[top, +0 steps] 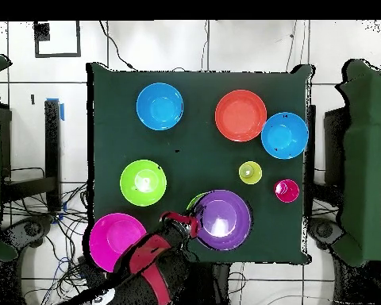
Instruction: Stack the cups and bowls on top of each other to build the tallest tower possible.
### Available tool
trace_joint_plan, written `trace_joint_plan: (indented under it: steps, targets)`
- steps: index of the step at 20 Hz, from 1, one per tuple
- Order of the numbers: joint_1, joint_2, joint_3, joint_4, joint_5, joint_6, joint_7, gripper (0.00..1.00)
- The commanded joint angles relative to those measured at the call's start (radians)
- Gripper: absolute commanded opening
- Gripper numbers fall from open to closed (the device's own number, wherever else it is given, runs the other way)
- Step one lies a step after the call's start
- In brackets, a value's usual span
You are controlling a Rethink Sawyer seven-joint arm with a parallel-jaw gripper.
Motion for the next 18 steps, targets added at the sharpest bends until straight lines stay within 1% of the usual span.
trace_joint_plan:
  steps: [1, 8, 11, 18]
  targets:
    - [0.022, 0.048, 0.093, 0.023, 0.067, -0.039, 0.161, 0.00]
    - [0.048, 0.067, 0.087, 0.020, 0.095, -0.033, 0.162, 0.00]
    - [0.070, 0.087, 0.080, 0.013, 0.119, -0.025, 0.163, 0.00]
    - [0.087, 0.091, 0.079, 0.016, 0.146, -0.016, 0.162, 0.00]
